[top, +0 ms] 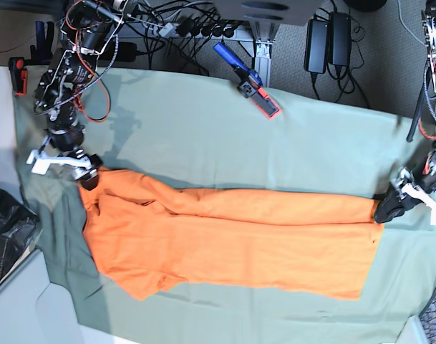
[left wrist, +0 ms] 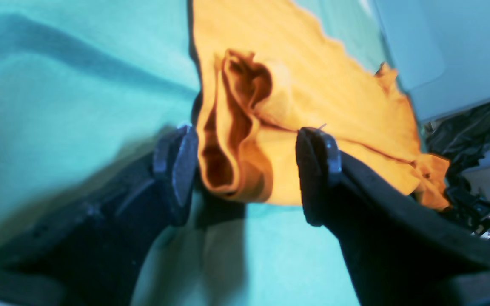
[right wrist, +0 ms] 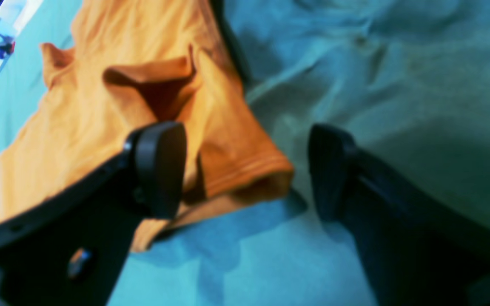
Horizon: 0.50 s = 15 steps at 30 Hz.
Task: Fold the T-shirt properly
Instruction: 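Lower both grippers and hold the folded edge flat on the shirt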
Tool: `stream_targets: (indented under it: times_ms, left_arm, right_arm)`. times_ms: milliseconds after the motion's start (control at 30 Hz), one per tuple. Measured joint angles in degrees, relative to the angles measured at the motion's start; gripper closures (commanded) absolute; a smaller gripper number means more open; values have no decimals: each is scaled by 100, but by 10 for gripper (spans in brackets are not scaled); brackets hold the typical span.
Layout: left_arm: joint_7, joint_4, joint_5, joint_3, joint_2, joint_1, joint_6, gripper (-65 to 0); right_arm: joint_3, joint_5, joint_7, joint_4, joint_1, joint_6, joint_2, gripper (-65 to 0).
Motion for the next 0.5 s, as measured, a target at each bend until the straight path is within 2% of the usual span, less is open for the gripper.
stream_targets:
  times_ms: [267,500]
  left_arm:
    - [-4,7,37,-4,118,-17,-13,-397]
    - [142,11,37,7,120,-33,-17,-386]
  right_arm:
    - [-463,2,212,4,17,2,-186,-444]
    - [-616,4,240,7,35,2,-199,-443]
